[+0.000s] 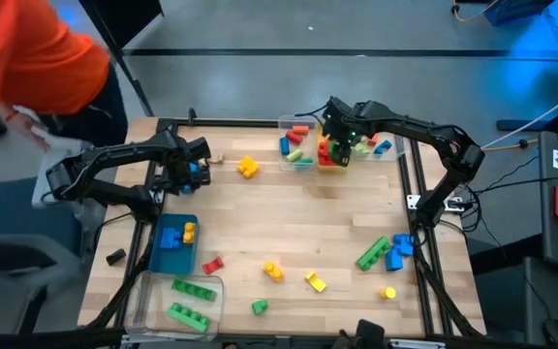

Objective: Sort blocks by size
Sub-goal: Put the blue 4 stud game piece into the bottom transparent bin

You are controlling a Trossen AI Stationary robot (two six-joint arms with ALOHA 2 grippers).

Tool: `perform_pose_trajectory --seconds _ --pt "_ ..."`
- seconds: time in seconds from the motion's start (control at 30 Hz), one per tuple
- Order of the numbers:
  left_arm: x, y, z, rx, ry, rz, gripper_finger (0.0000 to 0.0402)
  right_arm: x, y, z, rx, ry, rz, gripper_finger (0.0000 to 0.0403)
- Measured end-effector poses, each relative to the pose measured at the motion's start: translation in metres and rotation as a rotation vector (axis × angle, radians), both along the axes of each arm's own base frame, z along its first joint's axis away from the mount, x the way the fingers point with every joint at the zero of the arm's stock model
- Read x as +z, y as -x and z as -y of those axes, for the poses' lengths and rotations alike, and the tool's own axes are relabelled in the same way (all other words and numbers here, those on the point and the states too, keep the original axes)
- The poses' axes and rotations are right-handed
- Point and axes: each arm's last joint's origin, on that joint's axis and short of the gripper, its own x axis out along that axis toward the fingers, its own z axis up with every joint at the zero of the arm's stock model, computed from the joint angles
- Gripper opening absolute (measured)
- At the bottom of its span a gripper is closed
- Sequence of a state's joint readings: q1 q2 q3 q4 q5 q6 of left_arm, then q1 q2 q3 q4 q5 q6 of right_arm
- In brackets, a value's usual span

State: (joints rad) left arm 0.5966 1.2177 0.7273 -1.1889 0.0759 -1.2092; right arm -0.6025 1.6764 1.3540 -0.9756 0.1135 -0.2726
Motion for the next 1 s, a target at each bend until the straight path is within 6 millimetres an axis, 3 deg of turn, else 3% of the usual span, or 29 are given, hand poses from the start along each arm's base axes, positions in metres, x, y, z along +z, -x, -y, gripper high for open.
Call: perform_pose_trajectory --seconds 0.53,1.0 --pt "-0.0001 -0.0041 0.0059 0.412 -0.143 -0.095 0.0195 0.0014 -0.0036 0.0027 -0.015 0.030 0.041 0.0207" --pt "-0.0025 -0.0088 0.0080 0.567 -0.231 -0.116 0.0195 0.0019 -0.0048 0.0035 -0.013 0.039 0.053 0.0207"
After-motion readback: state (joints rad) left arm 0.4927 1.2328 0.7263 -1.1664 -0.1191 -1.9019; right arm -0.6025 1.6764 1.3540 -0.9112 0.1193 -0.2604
